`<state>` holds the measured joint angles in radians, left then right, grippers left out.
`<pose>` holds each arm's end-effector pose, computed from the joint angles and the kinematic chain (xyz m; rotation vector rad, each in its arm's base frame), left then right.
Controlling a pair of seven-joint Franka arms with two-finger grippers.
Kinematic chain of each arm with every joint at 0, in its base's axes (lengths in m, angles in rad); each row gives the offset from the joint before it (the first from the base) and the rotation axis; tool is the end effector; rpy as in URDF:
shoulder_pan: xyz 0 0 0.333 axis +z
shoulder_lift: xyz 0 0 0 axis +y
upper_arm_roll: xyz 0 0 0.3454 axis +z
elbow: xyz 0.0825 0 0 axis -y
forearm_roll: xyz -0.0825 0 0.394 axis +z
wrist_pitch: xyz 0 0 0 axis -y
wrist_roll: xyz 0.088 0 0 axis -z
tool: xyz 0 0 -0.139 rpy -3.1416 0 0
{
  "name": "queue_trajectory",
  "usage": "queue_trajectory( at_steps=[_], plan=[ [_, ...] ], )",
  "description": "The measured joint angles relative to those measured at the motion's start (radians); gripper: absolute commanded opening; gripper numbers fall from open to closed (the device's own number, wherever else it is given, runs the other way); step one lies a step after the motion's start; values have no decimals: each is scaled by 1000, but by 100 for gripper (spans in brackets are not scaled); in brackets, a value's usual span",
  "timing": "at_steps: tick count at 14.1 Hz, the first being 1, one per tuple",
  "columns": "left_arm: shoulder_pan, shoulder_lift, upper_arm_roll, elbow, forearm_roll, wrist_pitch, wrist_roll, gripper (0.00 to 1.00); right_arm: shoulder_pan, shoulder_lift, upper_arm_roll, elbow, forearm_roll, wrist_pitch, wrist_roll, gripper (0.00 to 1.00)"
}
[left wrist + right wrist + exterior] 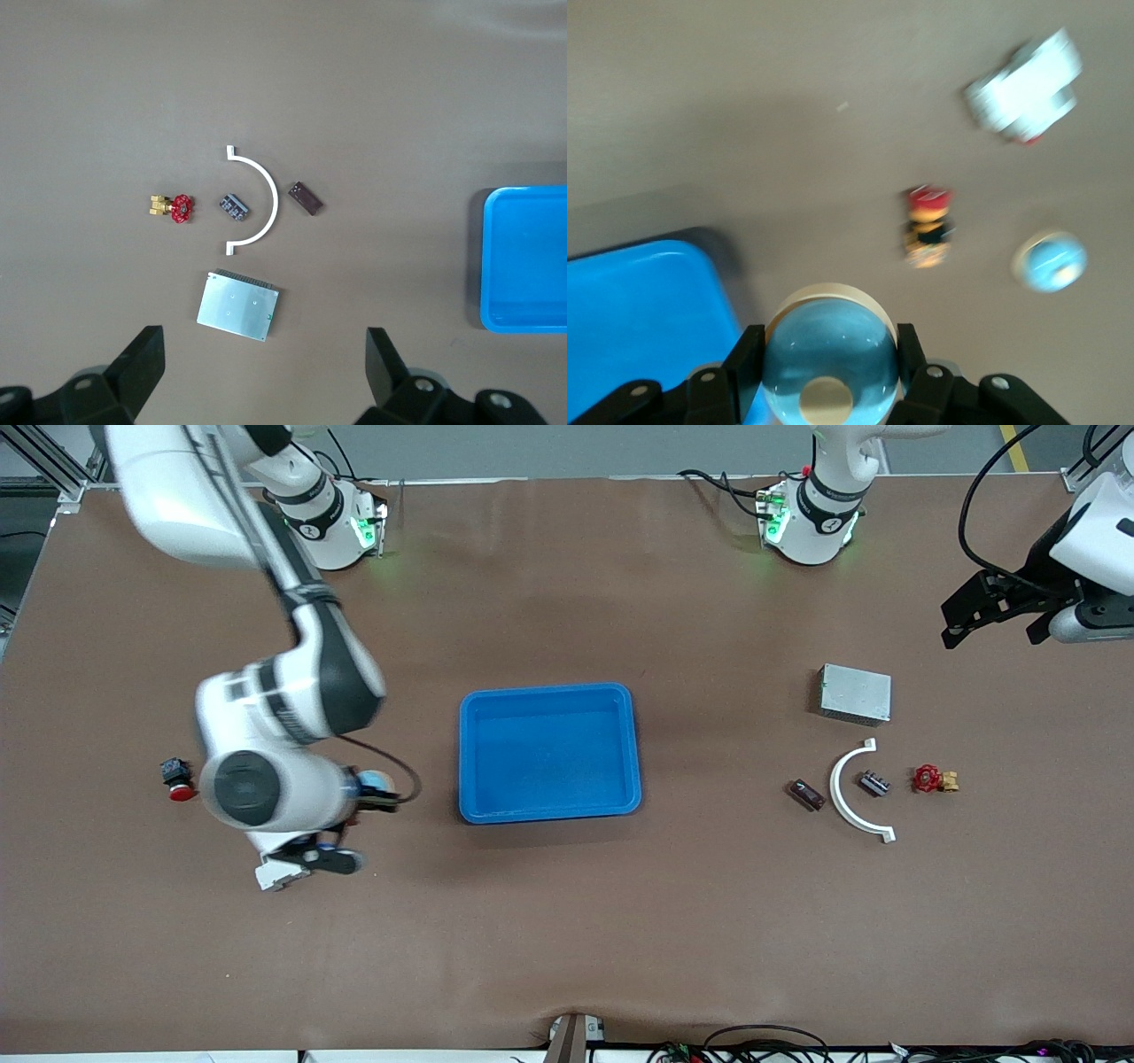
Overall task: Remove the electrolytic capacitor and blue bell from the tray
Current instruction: 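Carry the second bell with the right gripper toward the white breaker, then lower the bell beside the white breaker and open the right gripper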
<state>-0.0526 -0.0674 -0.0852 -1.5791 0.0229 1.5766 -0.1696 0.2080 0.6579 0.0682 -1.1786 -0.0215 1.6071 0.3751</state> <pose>0.5394 -0.0734 0.6557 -3.1210 -0.0506 -0.1066 0.7086 0.1851 0.3773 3.0660 -0.1612 -0.3438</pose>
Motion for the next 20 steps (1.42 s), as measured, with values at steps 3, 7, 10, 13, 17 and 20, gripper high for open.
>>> queue_trajectory(
  at_steps=[3,7,10,13,17,20],
  plan=[
    [-1,4,-2,0,0,-6,0,100,-142,-32,-2,-44,0,31,-314,0],
    [-2,6,-7,0,0,-10,0,100,-305,-32,-3,-167,0,253,-657,0],
    [-2,9,-14,0,0,-11,-1,100,-397,-24,-3,-274,0,465,-852,0],
    [0,11,-14,0,0,-11,-1,100,-445,10,-3,-325,0,588,-949,0],
    [2,11,-13,0,0,-11,-1,100,-457,68,-2,-333,0,691,-979,0],
    [2,11,-13,1,0,-16,-1,100,-463,100,-3,-333,0,725,-993,0]
  ],
)
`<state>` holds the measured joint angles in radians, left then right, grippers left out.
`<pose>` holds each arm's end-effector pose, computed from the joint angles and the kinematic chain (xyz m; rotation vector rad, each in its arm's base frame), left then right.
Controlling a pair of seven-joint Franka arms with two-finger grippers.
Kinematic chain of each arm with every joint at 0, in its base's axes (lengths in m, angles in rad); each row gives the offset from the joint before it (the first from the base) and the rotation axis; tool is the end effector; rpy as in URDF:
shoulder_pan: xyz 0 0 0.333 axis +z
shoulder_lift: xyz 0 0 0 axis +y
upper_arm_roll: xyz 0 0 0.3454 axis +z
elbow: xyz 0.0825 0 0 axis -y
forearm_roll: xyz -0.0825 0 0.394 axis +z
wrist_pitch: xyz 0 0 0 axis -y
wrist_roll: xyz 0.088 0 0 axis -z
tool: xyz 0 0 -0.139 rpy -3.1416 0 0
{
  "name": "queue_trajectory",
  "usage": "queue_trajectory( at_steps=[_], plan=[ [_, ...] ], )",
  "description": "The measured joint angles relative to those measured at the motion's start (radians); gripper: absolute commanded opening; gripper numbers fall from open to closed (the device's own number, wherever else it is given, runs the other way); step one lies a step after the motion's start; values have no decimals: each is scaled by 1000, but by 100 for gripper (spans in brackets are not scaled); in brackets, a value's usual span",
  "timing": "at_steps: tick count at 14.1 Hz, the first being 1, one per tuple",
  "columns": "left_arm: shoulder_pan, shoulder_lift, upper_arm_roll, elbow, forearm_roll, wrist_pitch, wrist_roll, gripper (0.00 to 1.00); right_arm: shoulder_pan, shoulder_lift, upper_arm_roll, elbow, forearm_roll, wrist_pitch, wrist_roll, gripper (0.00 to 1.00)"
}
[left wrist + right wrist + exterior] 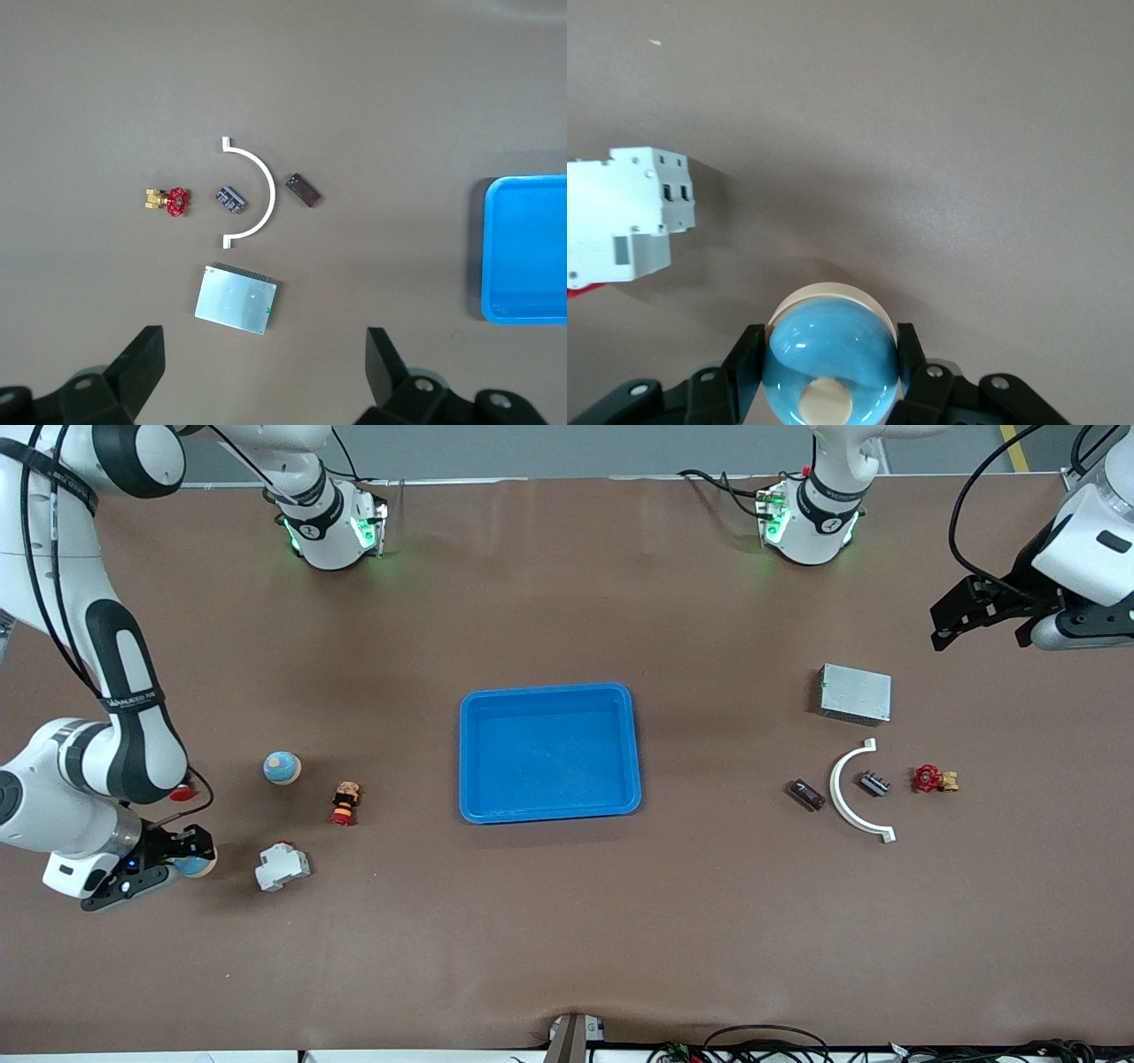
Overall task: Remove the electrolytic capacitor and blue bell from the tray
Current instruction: 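Lower the bell beside the white breaker and open the right gripper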
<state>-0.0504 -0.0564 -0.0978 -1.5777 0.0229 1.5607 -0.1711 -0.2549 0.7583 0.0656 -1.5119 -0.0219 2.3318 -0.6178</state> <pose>0.5401 -0.0791 0.6489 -3.1188 -0.0368 -0.0673 0.7336 -0.1492 0.2041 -3.0684 -0.6600 -0.1087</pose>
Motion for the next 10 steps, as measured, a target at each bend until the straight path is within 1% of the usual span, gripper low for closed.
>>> queue_trajectory(
  at_steps=[3,6,8,10],
  plan=[
    [1,0,2,3,0,-22,0,100,-8,22,0,0,0,30,-4,0],
    [1,0,4,3,0,-46,-1,100,-11,35,0,0,1,32,-3,0],
    [1,0,4,4,0,-47,-1,100,-13,42,0,0,1,29,3,0],
    [1,0,4,4,0,-51,-1,100,-15,44,-1,2,1,-1,6,0]
  ],
)
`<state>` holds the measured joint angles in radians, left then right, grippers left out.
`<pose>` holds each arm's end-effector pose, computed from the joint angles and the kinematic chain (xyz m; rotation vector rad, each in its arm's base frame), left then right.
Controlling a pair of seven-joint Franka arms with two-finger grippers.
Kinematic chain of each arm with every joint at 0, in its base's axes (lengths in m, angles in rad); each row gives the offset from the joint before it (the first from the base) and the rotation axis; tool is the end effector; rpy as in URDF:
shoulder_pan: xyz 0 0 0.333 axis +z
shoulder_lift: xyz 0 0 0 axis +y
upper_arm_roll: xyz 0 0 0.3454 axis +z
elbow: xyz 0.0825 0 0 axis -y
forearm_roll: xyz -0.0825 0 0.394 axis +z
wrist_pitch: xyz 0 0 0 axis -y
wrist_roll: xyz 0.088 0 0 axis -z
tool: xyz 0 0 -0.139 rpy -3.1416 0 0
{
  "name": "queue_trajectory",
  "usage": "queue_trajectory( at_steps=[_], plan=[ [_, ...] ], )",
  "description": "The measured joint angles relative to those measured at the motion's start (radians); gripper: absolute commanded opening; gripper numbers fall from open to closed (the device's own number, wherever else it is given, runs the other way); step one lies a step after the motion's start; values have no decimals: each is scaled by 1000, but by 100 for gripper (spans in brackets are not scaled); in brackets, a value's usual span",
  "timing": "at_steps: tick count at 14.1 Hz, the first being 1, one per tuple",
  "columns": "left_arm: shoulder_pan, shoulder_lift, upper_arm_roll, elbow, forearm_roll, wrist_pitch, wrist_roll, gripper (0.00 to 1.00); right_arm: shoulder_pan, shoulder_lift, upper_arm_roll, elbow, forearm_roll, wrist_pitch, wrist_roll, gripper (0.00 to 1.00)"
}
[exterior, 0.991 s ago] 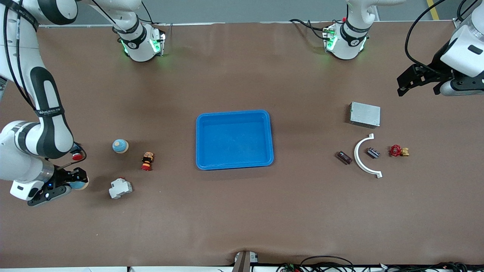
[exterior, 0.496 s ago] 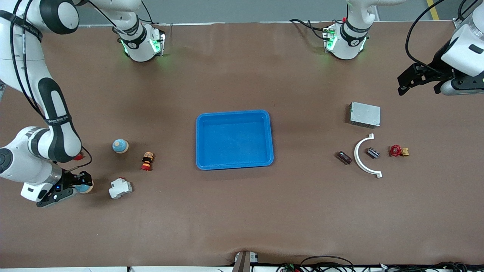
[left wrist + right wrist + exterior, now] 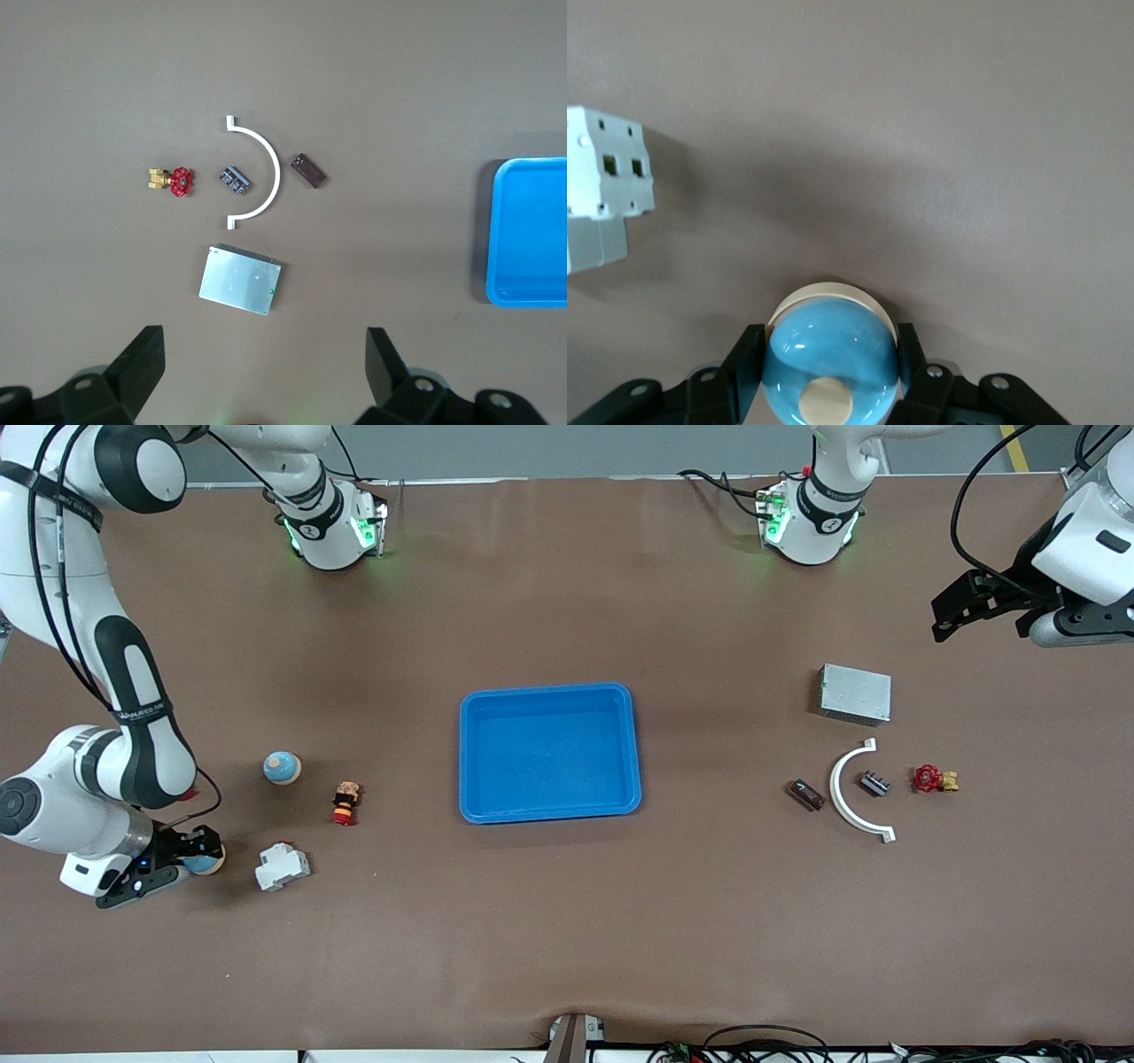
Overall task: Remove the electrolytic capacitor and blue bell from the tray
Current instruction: 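Lower the bell beside the white breaker and open the right gripper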
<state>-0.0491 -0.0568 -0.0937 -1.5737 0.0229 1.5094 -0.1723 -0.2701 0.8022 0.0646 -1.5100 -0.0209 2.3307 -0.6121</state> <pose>0.5335 -0.0750 0.6464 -3.1122 -0.0482 0.0050 0.7254 -0.1593 0.1721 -3.0584 -0.6211 -0.0481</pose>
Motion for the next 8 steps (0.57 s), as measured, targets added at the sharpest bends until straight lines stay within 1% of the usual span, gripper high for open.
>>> queue_trajectory(
  at_steps=[4,8],
  plan=[
    [0,0,0,0,0,-5,0,100,-2,0,-19,50,-1,-134,19,0],
    [0,0,0,2,0,-5,0,100,-3,2,-22,62,-1,-153,31,0]
  ],
)
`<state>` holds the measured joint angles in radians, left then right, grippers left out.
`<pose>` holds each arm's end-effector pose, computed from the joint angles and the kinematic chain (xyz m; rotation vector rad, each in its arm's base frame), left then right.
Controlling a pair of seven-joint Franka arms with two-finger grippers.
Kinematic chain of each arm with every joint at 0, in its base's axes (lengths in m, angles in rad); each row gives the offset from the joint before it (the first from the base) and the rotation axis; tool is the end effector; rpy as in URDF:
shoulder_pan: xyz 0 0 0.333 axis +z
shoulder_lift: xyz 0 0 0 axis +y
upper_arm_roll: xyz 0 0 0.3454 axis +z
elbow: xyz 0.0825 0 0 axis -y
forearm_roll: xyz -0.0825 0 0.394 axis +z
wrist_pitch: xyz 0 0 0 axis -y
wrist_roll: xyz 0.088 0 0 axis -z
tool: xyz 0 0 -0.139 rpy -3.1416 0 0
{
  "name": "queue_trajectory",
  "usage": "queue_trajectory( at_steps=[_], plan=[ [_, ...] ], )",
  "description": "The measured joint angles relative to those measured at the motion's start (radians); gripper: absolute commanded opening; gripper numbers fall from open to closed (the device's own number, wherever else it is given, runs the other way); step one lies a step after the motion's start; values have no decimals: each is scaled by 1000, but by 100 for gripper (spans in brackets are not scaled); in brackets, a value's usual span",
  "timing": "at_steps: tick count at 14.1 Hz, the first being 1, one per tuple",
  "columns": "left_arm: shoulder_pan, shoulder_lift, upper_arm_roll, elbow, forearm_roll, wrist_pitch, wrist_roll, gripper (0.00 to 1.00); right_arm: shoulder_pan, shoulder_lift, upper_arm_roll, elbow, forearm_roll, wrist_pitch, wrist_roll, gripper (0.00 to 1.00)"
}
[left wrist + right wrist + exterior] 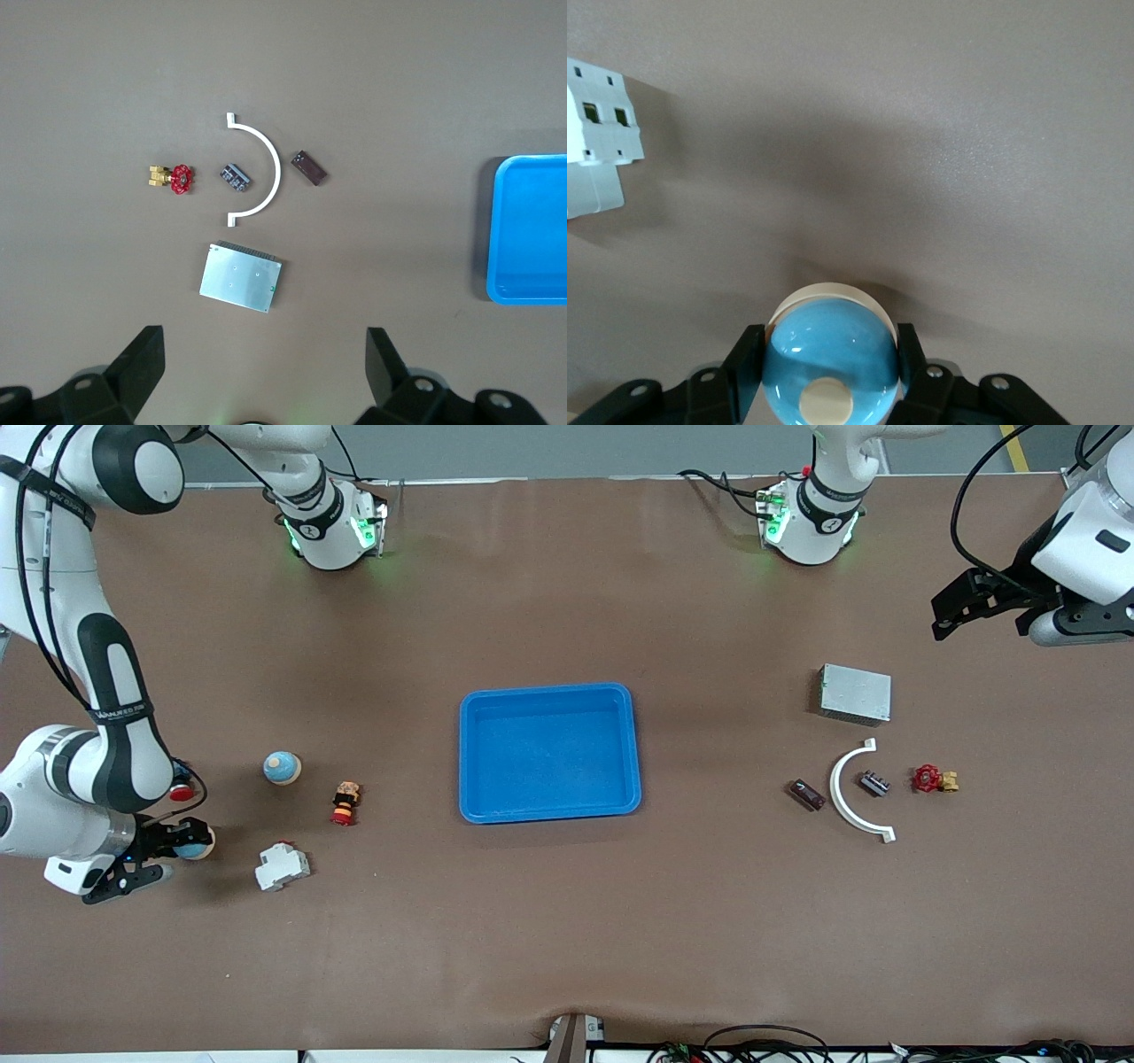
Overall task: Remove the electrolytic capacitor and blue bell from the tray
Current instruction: 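Lower the bell beside the white breaker and open the right gripper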
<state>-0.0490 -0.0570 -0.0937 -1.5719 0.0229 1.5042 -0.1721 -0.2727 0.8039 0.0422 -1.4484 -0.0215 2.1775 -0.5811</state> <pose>0.5328 -0.0748 0.6469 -3.1117 -0.0482 0.0099 0.7203 -0.1756 0.1843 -3.0505 -0.5421 0.0971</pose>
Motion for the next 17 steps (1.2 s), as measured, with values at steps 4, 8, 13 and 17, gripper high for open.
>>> queue_trajectory(
  at_steps=[4,8,13,17],
  plan=[
    [0,0,0,4,18,0,3,100,0,22,-1,0,0,0,8,0],
    [0,0,-1,11,19,0,3,100,-1,26,-2,1,0,1,9,67],
    [0,7,0,11,19,0,3,100,-14,30,-3,1,0,10,9,100],
    [-1,8,-2,12,19,0,3,100,-17,27,4,30,0,-12,10,100]
  ],
)
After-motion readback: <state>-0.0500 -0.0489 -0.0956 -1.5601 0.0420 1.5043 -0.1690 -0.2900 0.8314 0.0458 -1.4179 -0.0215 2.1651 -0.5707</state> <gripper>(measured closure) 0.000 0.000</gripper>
